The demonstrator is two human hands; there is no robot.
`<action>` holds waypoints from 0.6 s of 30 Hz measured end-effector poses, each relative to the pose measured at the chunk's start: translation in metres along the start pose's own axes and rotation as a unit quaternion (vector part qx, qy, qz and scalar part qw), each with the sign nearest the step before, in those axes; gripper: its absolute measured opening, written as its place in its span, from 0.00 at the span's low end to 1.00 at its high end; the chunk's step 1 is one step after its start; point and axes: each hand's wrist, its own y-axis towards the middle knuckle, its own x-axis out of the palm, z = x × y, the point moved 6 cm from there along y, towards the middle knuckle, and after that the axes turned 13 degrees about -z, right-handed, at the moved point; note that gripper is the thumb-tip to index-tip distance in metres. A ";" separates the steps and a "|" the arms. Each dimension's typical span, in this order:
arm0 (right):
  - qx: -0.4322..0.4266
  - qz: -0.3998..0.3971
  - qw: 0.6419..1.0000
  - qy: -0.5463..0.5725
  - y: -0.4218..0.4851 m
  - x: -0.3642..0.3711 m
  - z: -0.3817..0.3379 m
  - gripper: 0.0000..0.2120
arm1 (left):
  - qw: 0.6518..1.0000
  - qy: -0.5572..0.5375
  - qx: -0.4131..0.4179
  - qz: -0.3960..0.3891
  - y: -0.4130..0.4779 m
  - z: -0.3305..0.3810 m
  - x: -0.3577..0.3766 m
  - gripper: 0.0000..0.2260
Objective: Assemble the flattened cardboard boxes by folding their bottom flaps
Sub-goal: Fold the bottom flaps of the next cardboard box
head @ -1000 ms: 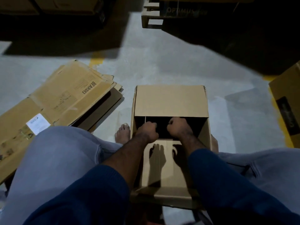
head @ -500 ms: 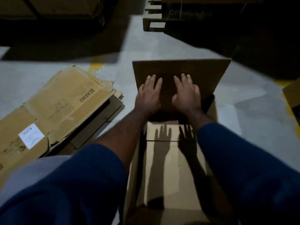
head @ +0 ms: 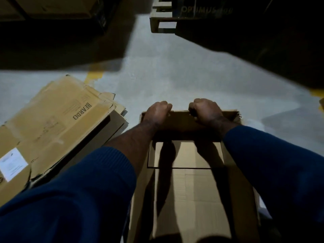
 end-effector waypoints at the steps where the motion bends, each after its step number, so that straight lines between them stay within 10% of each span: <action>1: 0.008 -0.002 1.000 0.009 0.001 -0.002 0.000 0.08 | 1.000 -0.004 -0.004 0.001 0.001 -0.001 0.000 0.06; 18: 0.073 -0.075 0.994 0.027 -0.040 -0.012 0.098 0.08 | 0.996 -0.044 -0.064 -0.049 -0.013 -0.056 -0.012 0.10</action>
